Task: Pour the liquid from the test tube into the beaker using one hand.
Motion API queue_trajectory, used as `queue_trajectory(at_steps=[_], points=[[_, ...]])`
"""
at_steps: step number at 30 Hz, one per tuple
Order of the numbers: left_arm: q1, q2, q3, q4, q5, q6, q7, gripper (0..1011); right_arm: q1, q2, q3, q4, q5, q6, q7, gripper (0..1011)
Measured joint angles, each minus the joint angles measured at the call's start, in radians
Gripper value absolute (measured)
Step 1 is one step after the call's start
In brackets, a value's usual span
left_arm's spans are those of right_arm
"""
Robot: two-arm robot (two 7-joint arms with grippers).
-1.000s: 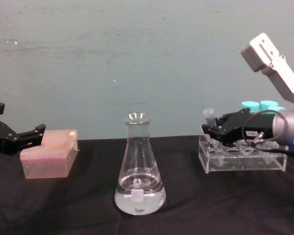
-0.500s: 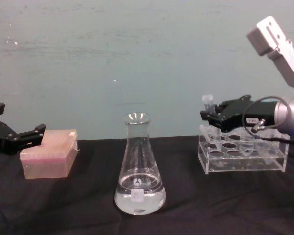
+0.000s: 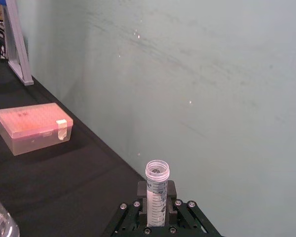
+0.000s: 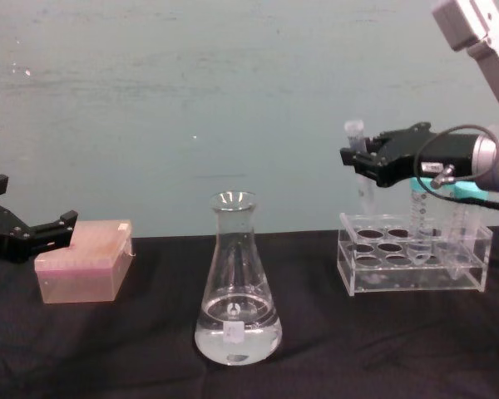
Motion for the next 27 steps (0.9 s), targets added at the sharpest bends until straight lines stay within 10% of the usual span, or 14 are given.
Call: queue_trajectory(at_steps=[27], points=[[0.0,0.0,0.0,0.0,0.0,0.0,0.0,1000,-0.044,0.038,-0.07,-0.153,-0.191,-0.141,-0.096,218]])
